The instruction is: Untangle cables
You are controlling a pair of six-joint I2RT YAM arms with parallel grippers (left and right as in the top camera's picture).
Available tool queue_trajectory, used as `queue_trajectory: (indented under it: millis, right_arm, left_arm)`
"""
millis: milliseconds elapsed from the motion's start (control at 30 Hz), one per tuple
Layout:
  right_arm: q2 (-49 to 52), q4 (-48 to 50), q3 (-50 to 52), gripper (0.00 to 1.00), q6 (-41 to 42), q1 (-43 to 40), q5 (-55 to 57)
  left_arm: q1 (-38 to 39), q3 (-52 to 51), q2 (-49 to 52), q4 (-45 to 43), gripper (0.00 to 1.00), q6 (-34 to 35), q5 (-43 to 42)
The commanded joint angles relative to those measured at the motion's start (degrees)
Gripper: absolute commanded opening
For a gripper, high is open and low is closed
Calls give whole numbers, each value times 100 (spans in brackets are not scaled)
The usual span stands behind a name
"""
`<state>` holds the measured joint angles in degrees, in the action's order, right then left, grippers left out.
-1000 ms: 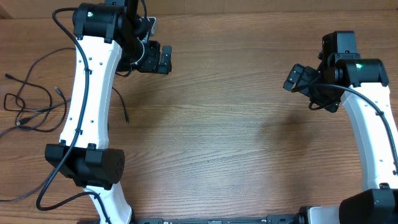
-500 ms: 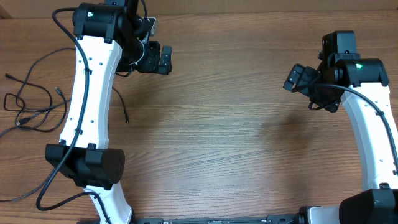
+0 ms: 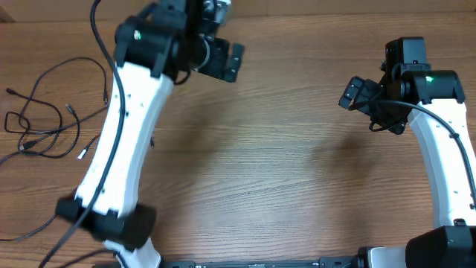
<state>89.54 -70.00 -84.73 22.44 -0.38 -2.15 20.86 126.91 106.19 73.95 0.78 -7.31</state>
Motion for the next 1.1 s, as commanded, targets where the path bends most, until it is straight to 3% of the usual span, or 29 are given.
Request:
queue_trajectory:
  millis: [0,467,733,867,1067]
  right_arm:
    - [-4,28,31,100,-39,-22,-11]
    - [-4,28,31,100,-39,-22,-11]
    - [-4,26,31,100,-39,-22,-11]
    - [-4,26,31,100,-39,-22,-11]
    - [-4,28,31,100,-39,-22,-11]
  left_arm:
    - [380,-745,-739,-468,100,-363,505]
    - [459,-5298,-3034,-3654,100,540,575]
    - [-229,-6940,-4332,-4634,100,1937,529]
    - [-623,-7785,-4992,-5077,100,2004,271]
    - [-684,-9390,-6312,-6463,100,1998,234]
